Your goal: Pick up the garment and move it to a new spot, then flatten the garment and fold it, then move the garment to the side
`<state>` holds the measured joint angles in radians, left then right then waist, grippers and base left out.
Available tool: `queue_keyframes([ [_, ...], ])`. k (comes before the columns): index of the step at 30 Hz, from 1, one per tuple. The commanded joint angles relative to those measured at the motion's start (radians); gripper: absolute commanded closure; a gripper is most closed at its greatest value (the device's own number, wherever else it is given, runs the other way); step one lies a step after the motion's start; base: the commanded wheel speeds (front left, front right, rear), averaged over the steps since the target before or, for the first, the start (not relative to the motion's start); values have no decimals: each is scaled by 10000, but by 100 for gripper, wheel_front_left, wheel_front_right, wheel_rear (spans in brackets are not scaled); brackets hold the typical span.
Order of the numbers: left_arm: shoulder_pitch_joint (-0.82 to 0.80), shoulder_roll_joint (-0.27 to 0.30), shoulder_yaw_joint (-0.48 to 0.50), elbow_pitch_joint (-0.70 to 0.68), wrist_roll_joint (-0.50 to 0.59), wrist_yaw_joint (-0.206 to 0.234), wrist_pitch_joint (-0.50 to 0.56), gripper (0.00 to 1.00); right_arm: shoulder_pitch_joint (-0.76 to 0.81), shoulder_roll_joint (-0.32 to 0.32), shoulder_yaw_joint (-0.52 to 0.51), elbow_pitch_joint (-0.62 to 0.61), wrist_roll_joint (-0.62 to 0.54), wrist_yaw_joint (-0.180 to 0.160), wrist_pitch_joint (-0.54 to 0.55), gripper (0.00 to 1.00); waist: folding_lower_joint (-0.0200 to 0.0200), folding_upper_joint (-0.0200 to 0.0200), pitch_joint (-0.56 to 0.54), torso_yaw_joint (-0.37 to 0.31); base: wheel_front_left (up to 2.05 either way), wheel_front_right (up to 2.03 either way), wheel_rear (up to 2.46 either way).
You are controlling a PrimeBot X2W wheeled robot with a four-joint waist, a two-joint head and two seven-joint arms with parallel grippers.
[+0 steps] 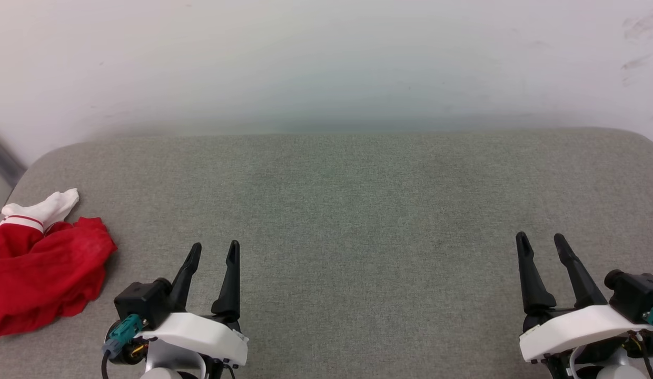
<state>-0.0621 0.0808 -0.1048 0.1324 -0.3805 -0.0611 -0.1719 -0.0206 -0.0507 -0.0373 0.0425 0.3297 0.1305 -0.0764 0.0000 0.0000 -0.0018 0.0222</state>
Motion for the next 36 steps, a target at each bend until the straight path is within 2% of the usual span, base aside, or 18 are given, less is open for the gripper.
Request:
queue_keyframes([
  [1,-193,75,-27,-74,313,65,-117,0,9,1,9,-153,-321,3,-5,0,0,0,-1,6,0,0,0],
  [36,-64,66,-180,294,2738,23,-813,0,227,7,-108,-342,-2346,2,-436,0,0,0,30,59,0,0,0],
])
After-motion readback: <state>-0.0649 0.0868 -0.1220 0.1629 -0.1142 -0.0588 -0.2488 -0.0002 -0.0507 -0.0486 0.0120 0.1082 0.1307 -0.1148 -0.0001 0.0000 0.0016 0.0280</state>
